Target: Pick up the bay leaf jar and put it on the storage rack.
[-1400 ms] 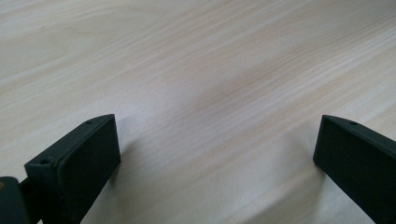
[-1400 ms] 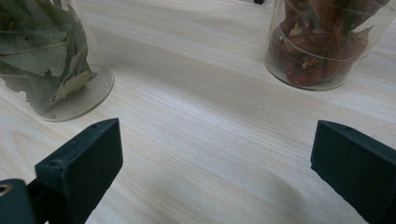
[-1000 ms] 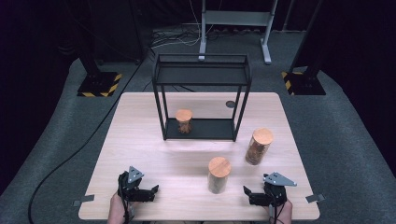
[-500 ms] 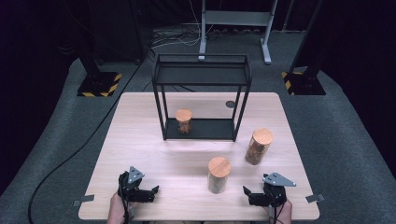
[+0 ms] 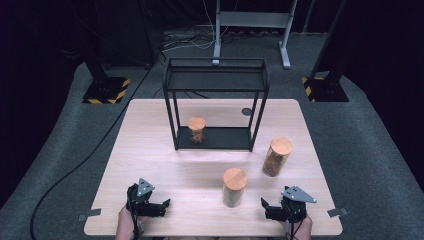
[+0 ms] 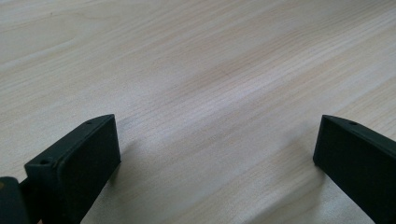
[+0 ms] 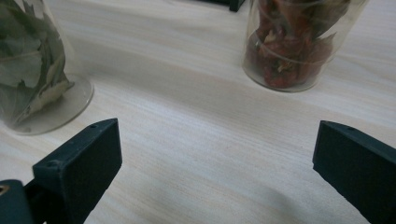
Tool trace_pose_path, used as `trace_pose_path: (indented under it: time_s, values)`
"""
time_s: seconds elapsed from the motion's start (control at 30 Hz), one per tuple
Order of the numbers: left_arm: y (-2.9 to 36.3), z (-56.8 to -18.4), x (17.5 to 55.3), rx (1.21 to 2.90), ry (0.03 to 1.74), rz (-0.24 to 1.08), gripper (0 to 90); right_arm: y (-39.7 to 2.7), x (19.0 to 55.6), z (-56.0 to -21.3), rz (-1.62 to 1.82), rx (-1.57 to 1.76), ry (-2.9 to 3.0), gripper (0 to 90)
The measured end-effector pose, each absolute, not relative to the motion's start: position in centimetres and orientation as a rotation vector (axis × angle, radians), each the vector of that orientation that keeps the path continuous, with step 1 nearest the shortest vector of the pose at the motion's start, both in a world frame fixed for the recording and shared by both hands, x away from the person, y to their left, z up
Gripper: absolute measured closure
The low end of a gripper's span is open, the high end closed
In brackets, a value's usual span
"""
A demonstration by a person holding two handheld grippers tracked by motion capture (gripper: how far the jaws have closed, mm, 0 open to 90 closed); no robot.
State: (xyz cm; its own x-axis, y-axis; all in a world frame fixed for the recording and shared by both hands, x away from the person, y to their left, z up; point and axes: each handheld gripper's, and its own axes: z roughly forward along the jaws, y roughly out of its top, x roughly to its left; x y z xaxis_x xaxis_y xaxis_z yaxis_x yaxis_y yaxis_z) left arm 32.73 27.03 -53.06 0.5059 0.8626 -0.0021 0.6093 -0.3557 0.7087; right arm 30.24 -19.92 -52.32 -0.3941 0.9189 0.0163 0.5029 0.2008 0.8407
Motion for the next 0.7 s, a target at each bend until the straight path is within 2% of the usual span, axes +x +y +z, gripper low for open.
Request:
trace_pose_path:
  time_s: [0.23, 0.7]
  values:
    - [27.0, -53.1, 32.8, 2.094, 1.194, 0.493, 0.0, -17.9, 28.6, -52.1, 1.123, 1.298, 1.965, 0.5]
    - [27.0, -53.1, 32.7, 2.093, 1.195, 0.494, 0.0, -11.7, 27.4, -48.6, 1.269, 1.107, 2.049, 0.6]
